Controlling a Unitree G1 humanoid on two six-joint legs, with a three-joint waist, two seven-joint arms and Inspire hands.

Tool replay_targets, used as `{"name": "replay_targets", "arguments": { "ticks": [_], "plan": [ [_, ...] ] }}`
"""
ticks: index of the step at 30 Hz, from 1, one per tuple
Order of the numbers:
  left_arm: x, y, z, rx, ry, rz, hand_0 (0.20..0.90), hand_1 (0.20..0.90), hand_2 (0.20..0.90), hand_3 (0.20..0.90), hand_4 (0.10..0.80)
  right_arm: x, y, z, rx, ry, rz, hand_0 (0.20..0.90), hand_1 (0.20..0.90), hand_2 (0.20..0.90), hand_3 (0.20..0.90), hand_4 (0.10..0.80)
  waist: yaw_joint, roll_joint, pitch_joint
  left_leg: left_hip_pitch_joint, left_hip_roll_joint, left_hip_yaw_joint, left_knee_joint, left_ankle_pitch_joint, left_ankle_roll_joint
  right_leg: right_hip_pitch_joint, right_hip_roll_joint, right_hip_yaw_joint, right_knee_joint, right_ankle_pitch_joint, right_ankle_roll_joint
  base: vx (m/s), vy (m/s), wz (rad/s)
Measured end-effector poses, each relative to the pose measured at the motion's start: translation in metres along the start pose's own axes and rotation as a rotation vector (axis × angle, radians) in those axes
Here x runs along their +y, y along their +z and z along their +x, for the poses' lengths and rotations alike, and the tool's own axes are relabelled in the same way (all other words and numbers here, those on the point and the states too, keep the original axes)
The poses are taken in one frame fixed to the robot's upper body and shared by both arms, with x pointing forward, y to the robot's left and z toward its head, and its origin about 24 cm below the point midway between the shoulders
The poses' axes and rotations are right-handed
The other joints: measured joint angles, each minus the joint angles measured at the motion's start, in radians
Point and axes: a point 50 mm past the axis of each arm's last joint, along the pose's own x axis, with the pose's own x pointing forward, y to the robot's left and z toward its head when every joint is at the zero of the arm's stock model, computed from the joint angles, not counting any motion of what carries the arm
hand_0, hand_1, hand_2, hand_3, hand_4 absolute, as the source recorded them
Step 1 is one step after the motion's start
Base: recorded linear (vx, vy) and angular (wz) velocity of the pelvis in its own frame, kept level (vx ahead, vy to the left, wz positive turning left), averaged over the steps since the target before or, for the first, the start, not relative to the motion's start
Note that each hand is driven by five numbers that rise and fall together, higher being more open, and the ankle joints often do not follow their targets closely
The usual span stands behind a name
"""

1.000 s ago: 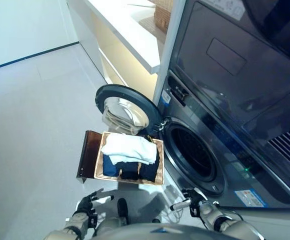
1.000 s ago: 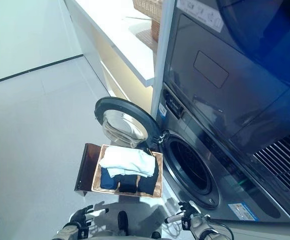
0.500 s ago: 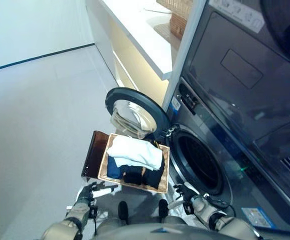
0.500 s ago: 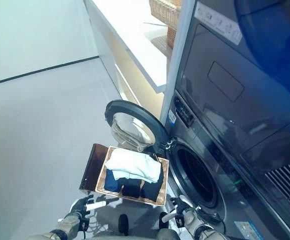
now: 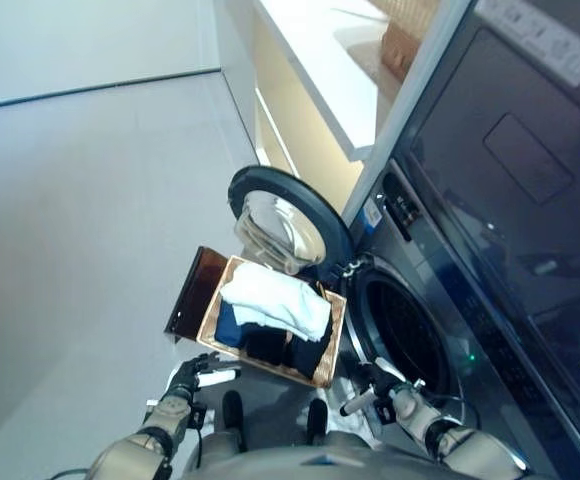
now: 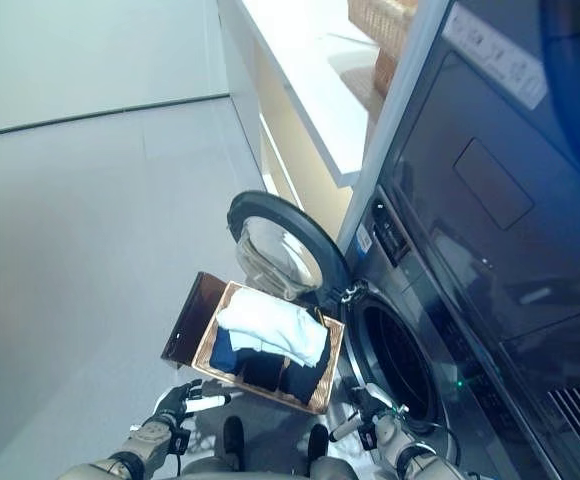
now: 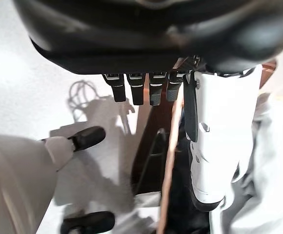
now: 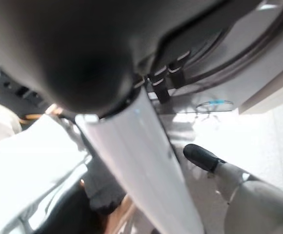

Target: Pick up the clothes and place them into the washing machine

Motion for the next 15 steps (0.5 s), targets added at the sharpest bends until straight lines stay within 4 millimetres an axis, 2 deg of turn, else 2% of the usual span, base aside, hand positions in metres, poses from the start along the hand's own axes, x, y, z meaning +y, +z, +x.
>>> {"name": "replay_targets", "arguments": {
  "ticks": [3,6,9,15],
  "plan": [
    [0.006,0.01,0.002,-0.027,0.007,0.047,0.9,0.9,0.9,0.9,0.8,-0.009,0.015,0.002,-0.053,-0.034,-0.043,0.9,0.9,0.9,0.9,0.8,0.0,-0.007,0.017,0.006,-0.016,0.028,0.0,-0.001,0.021,-0.01,-0.015,0.022,0.004,0.005,0.011,0.007,0.116,-0.16],
    [0.017,0.014,0.003,-0.041,0.04,0.054,0.9,0.9,0.9,0.9,0.8,-0.013,0.029,0.003,-0.101,-0.05,-0.089,0.9,0.9,0.9,0.9,0.8,0.003,-0.007,0.024,0.016,-0.022,0.036,0.0,-0.006,0.024,-0.007,-0.021,0.039,0.003,0.007,0.017,-0.012,0.064,-0.12],
    [0.033,0.02,0.004,-0.059,0.108,0.016,0.9,0.9,0.9,0.9,0.8,-0.026,0.051,0.004,-0.171,-0.103,-0.144,0.9,0.9,0.9,0.9,0.8,0.005,-0.002,0.049,0.015,-0.022,0.039,0.0,-0.006,0.024,-0.004,-0.02,0.046,-0.012,0.011,0.023,-0.031,0.049,-0.07],
    [0.022,0.012,0.002,-0.037,0.102,0.002,0.9,0.9,0.9,0.9,0.8,-0.041,0.065,0.005,-0.204,-0.168,-0.161,0.9,0.9,0.9,0.9,0.8,0.005,0.015,0.08,0.0,-0.021,0.036,0.0,-0.005,0.02,-0.011,-0.018,0.045,-0.022,0.011,0.024,-0.046,0.016,0.02]
  ]
}}
